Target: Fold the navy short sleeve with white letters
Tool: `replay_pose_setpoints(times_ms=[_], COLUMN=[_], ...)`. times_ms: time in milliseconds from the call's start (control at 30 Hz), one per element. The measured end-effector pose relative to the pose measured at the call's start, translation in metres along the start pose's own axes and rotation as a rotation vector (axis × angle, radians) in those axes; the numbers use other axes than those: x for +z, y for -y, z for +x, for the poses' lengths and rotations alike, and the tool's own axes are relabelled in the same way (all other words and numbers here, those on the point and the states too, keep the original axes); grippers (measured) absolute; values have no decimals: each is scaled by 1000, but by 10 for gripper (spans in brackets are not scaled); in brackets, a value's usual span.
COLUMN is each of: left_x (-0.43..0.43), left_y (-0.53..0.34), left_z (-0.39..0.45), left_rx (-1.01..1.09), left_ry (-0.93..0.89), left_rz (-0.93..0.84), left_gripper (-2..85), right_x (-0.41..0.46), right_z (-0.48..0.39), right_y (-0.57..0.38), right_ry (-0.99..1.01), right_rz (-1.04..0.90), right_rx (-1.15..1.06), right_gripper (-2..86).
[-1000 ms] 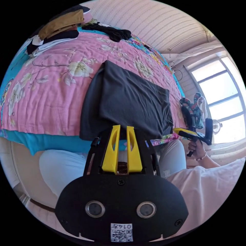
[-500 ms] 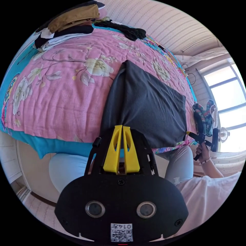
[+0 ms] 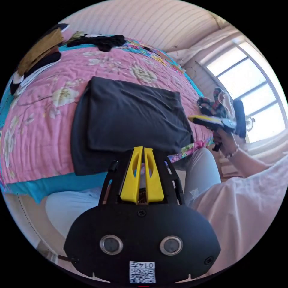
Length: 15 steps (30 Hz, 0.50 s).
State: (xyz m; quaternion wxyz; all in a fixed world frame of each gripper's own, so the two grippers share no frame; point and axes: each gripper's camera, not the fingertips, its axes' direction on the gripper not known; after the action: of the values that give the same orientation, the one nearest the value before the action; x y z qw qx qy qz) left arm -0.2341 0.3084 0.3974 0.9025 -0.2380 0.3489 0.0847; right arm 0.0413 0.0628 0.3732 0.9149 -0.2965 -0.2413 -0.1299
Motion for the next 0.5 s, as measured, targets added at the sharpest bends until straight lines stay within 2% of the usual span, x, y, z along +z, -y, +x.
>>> replay_pose_setpoints(times_ms=[133, 233, 267, 300, 400, 500], left_x=[27, 50, 66, 86, 94, 92], left_y=[15, 22, 20, 14, -8, -14], left_z=[35, 59, 63, 62, 66, 84], left_rx=[87, 200, 229, 230, 262, 310], left_ry=[-131, 9, 75, 79, 46, 76], left_rz=[23, -7, -38, -88, 32, -7], left_gripper=[-10, -10, -10, -10, -10, -10], right_x=[17, 47, 67, 82, 80, 72], right_z=[-37, -45, -44, -42, -41, -47], right_y=[59, 97, 104, 106, 107, 123], right_ry=[-36, -118, -115, -92, -98, -115], right_rz=[26, -91, -187, -233, -167, -259], right_rx=[-143, -128, -126, -120, -109, -225], right_gripper=[-9, -9, -8, -8, -9, -10])
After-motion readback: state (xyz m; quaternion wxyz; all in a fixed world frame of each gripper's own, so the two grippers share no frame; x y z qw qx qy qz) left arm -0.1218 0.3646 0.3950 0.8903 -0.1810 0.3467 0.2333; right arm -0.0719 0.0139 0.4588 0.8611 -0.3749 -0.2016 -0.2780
